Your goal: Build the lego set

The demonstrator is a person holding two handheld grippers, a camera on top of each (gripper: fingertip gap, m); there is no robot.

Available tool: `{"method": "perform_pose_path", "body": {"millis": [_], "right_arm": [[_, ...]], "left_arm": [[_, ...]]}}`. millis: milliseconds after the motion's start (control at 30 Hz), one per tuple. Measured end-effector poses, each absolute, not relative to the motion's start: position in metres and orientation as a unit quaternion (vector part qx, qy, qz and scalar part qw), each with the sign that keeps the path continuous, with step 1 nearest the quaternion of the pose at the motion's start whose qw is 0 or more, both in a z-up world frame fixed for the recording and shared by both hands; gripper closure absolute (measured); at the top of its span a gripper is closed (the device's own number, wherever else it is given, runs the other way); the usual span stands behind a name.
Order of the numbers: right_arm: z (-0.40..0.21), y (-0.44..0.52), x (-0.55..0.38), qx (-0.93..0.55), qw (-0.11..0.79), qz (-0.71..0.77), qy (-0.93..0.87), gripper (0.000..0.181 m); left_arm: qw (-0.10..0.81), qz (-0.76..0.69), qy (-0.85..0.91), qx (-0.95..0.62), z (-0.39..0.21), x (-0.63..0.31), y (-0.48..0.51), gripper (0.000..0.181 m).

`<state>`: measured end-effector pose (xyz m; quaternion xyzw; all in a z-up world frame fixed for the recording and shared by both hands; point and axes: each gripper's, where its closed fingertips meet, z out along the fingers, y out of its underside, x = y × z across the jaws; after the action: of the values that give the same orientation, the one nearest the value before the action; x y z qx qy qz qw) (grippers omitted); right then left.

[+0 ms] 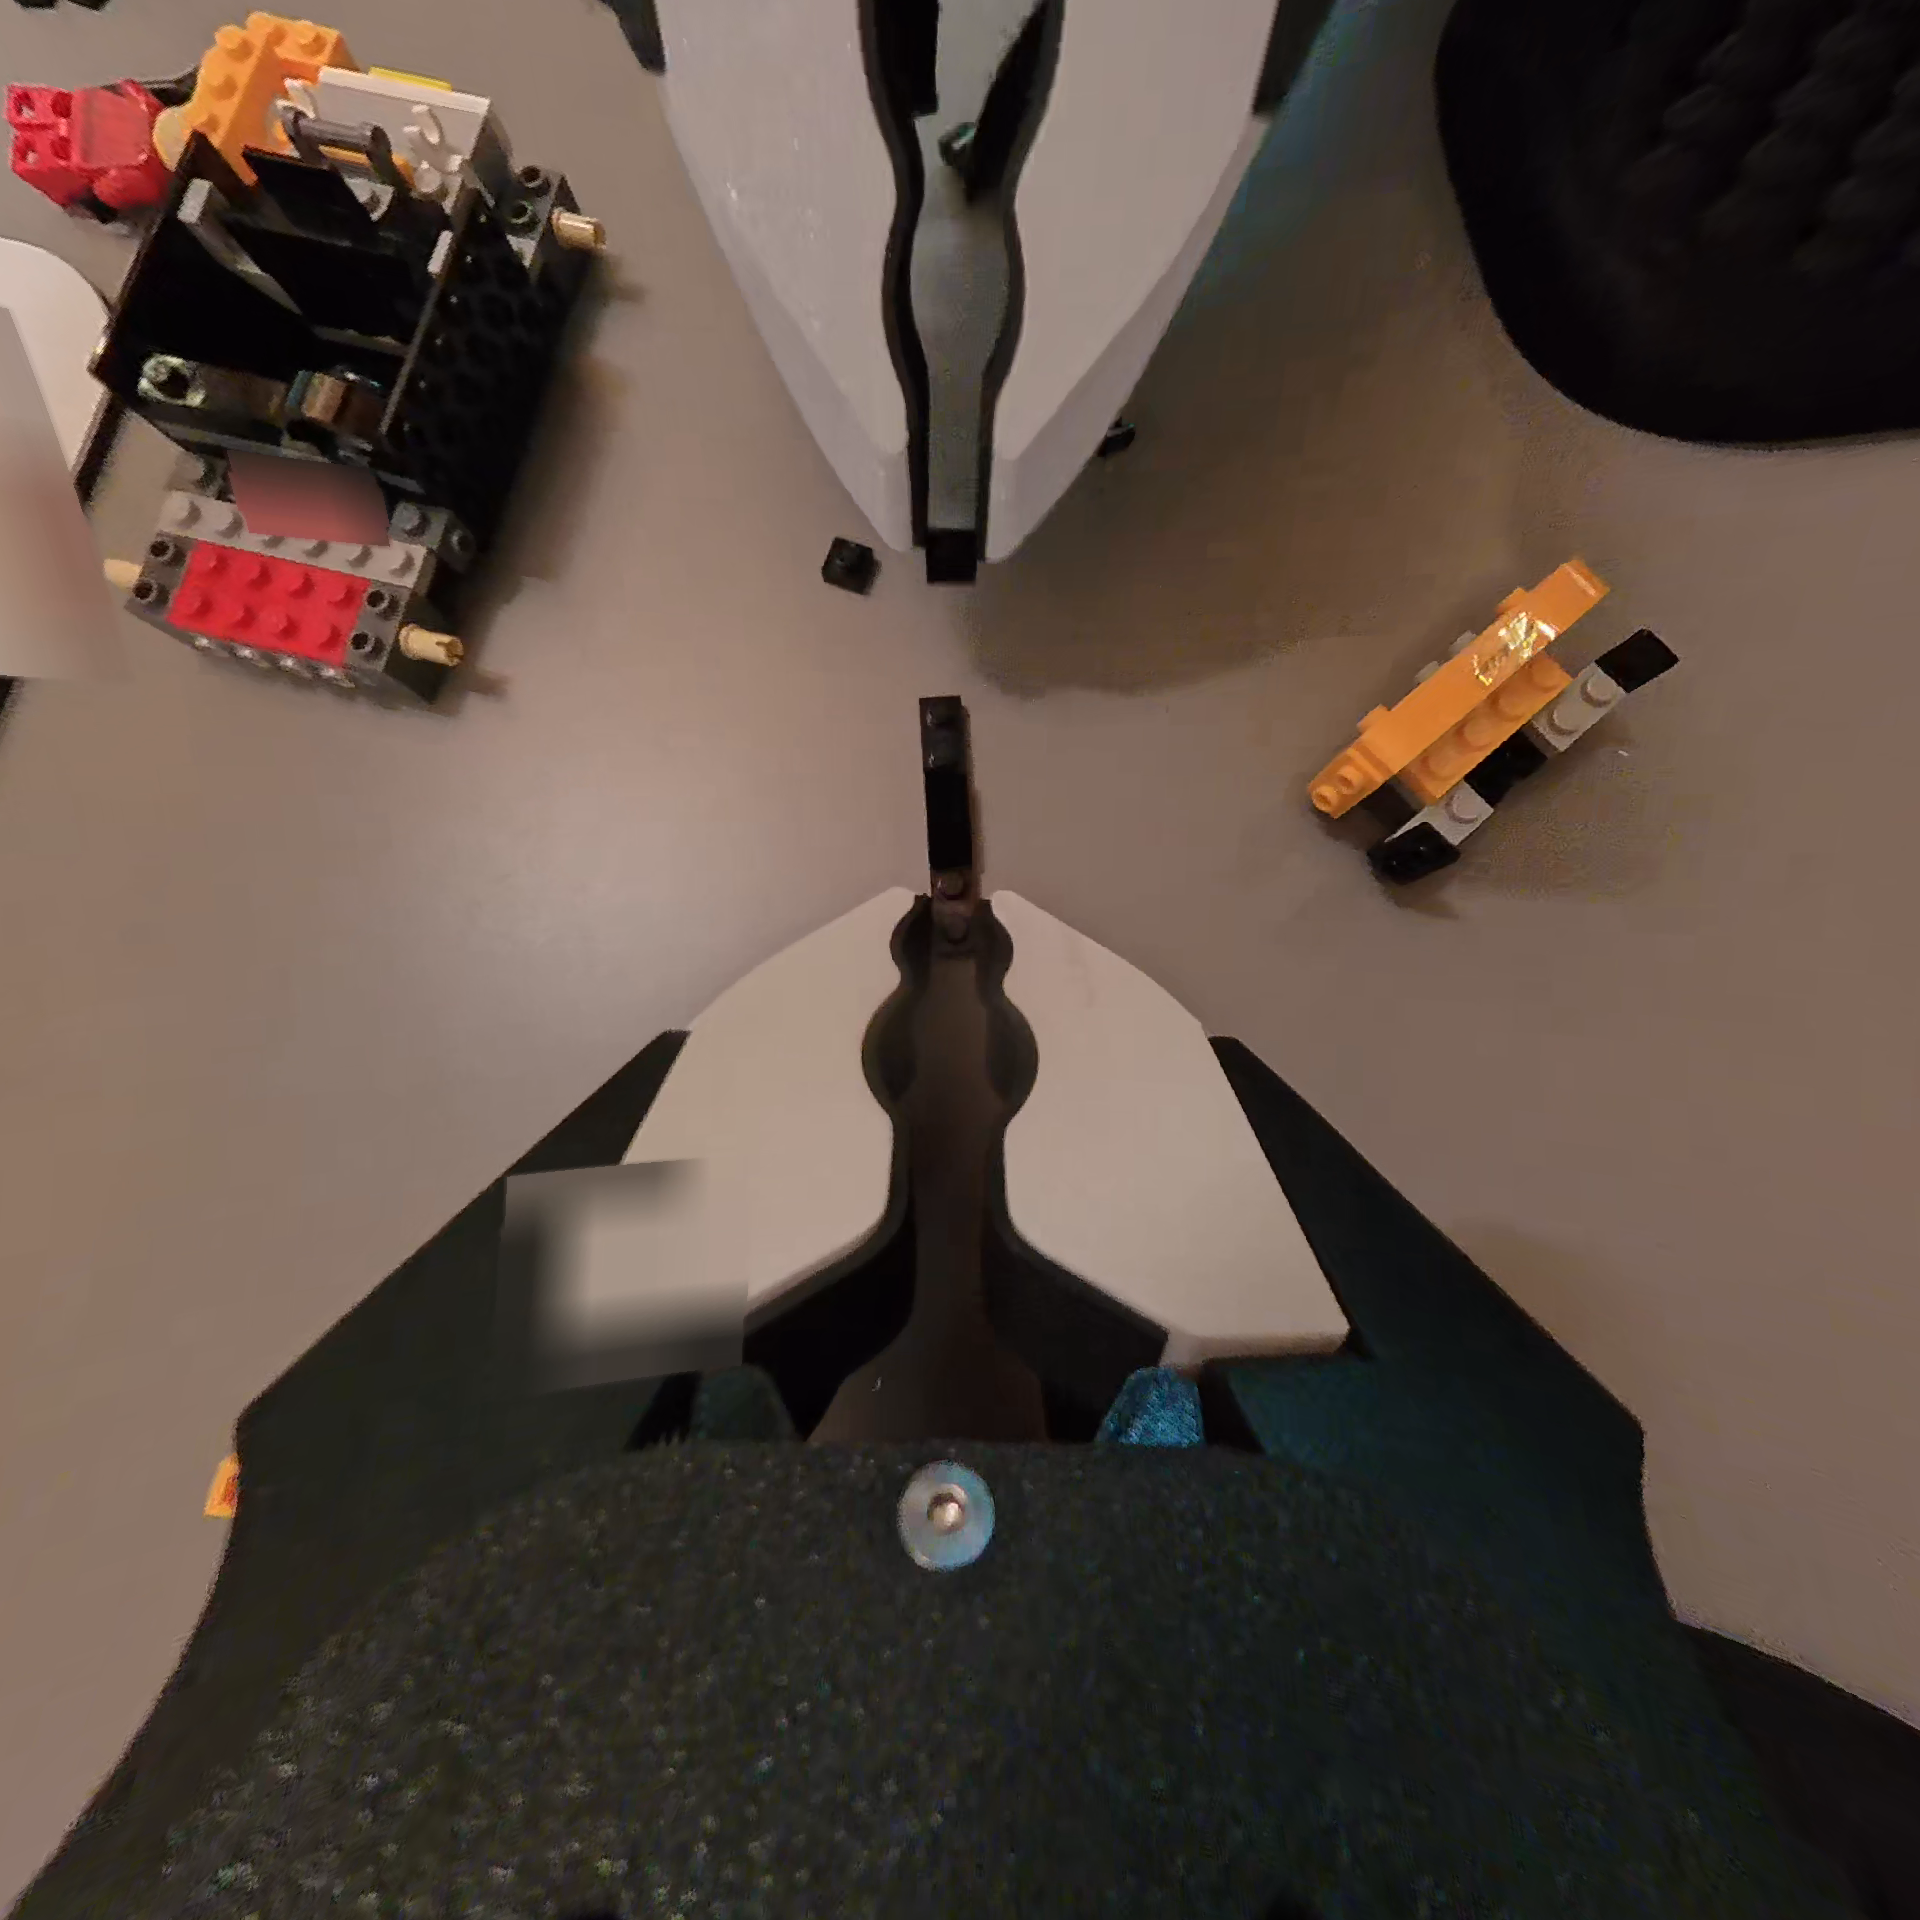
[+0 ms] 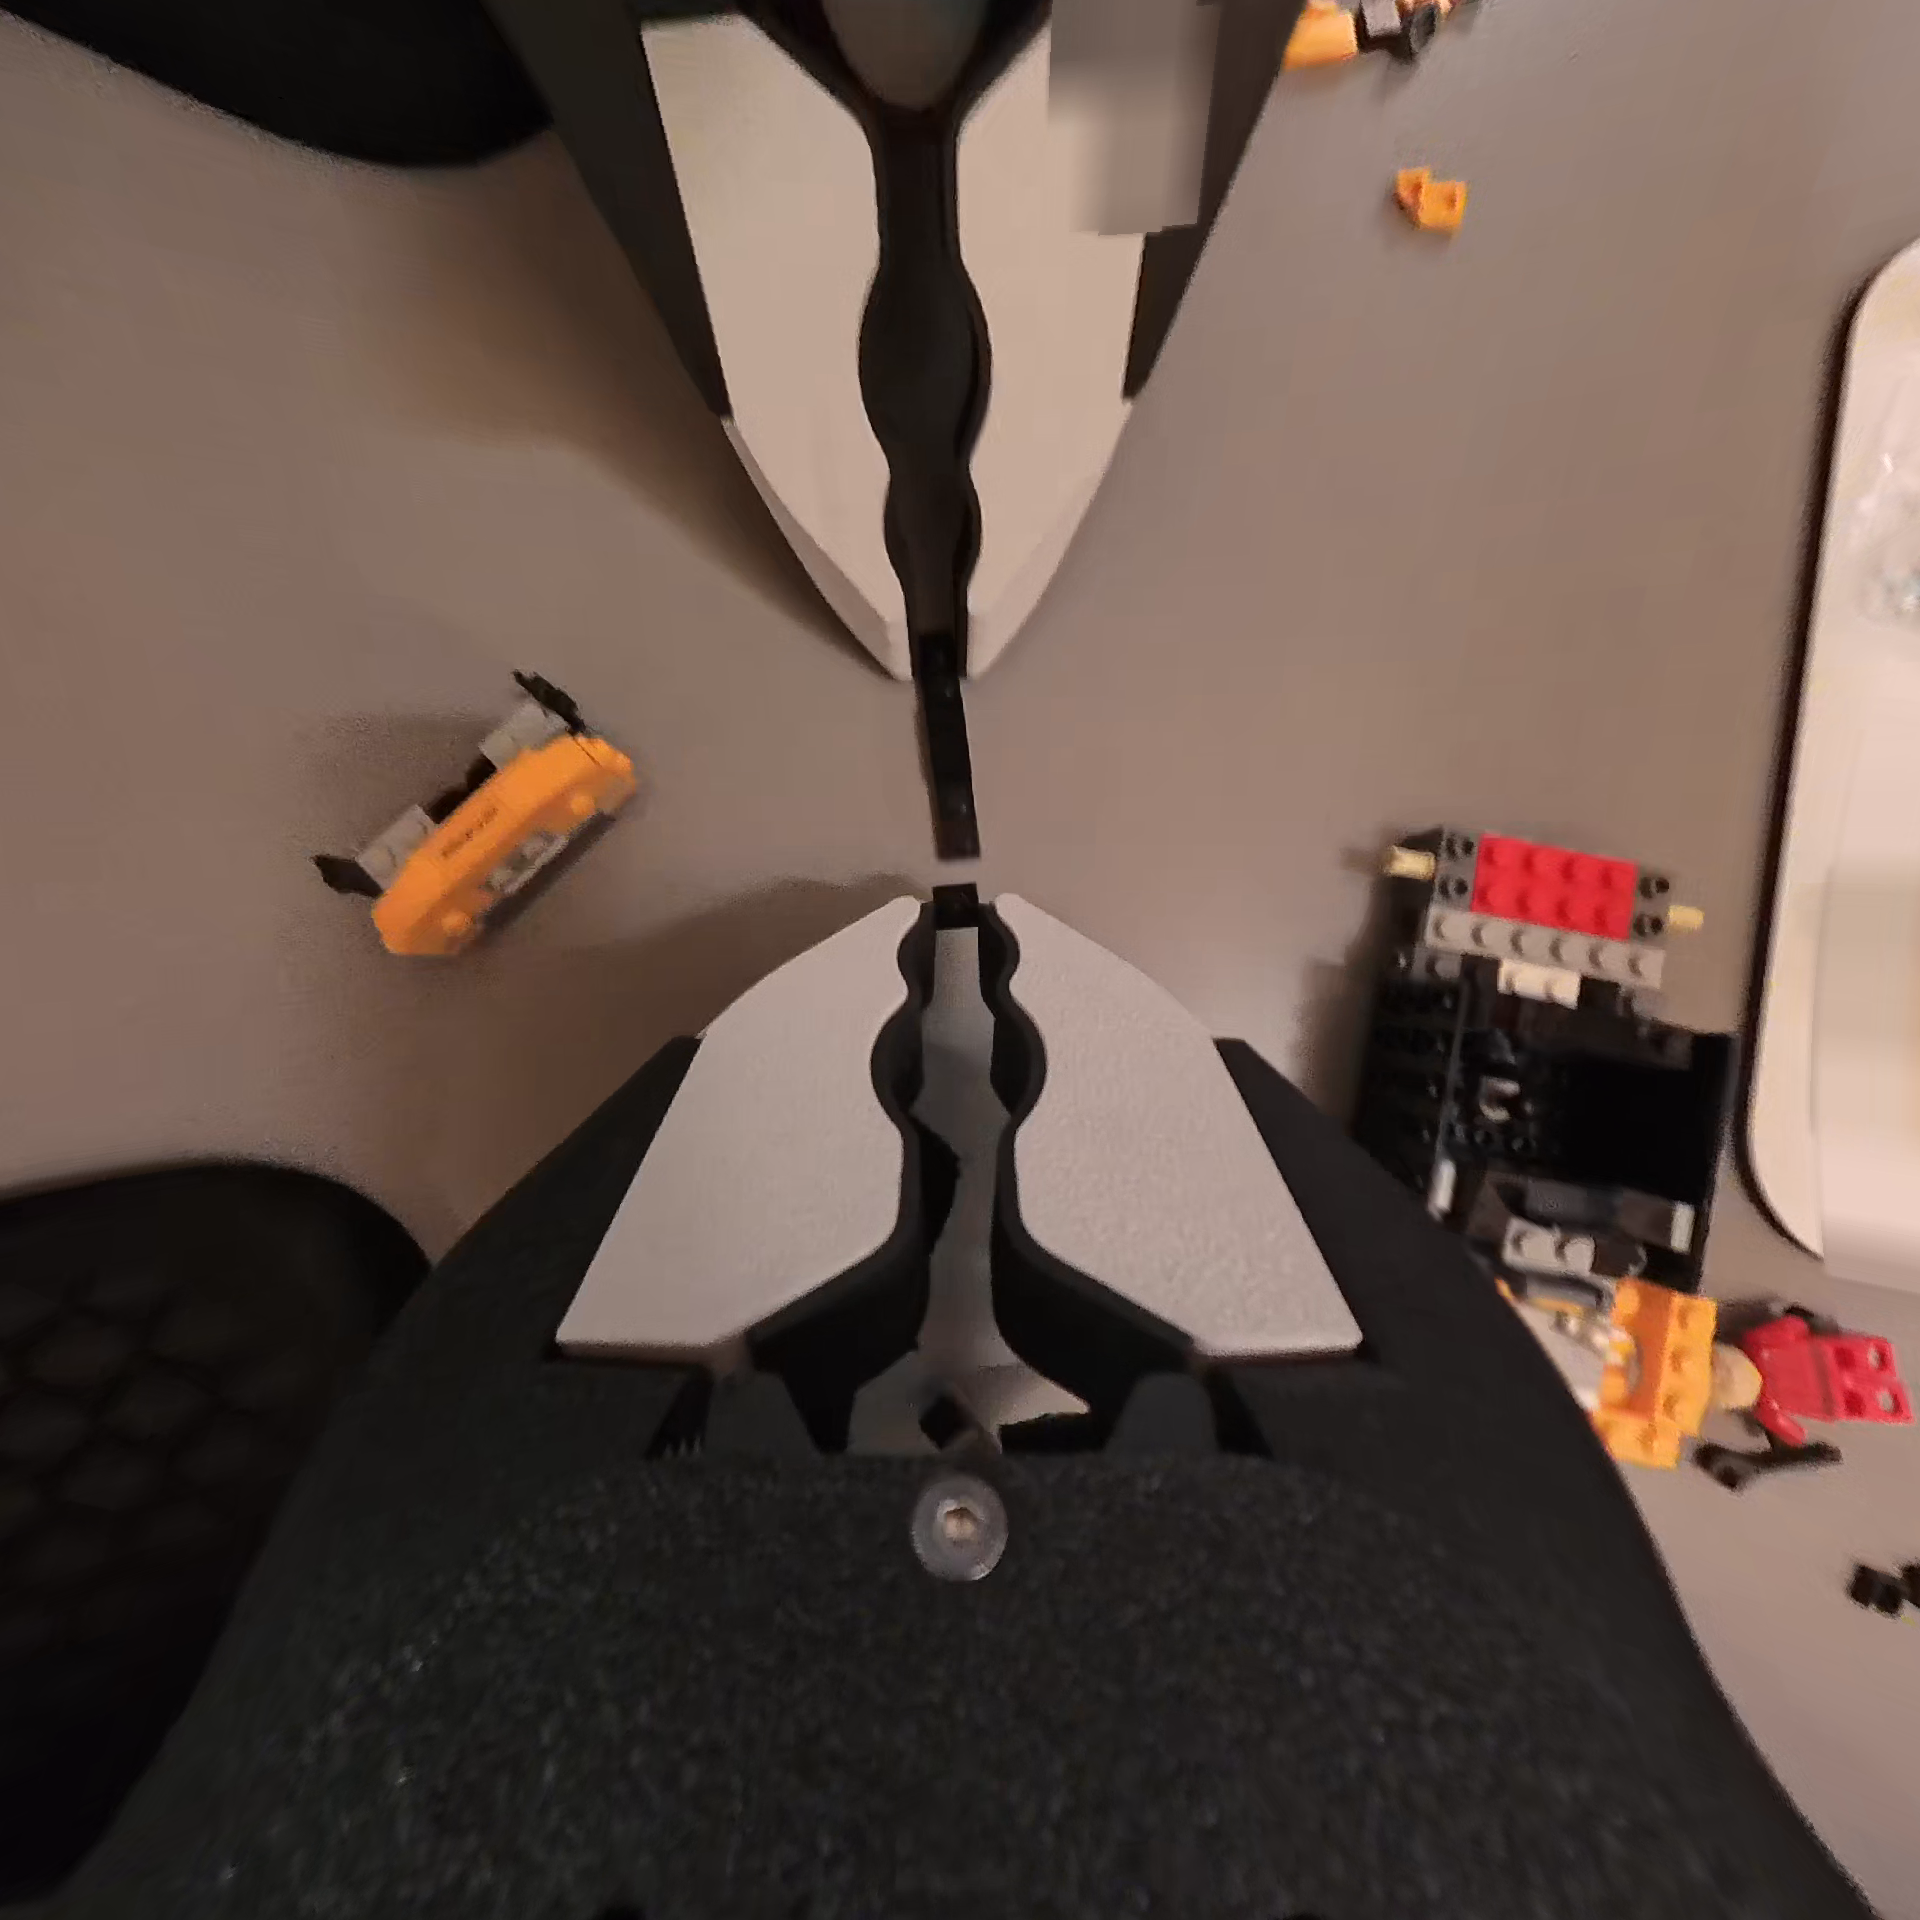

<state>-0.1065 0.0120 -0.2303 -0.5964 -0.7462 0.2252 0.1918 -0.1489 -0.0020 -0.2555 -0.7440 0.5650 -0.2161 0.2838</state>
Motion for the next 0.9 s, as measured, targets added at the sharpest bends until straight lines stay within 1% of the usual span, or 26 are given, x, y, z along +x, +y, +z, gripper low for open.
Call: {"method": "perform_pose_path", "body": {"millis": [367, 900], "right_arm": [[-0.250, 0.004, -0.125, -0.594, 0.155, 0.214, -0.760, 0.174], [-0.253, 0.004, -0.128, -0.596, 0.149, 0.212, -0.760, 0.173]], "left_arm": [[0.283, -0.213, 0.573, -0.739, -0.255, -0.148, -0.004, 0.173], [0.283, -0.216, 0.573, -0.739, -0.255, -0.148, -0.005, 0.173]]}}
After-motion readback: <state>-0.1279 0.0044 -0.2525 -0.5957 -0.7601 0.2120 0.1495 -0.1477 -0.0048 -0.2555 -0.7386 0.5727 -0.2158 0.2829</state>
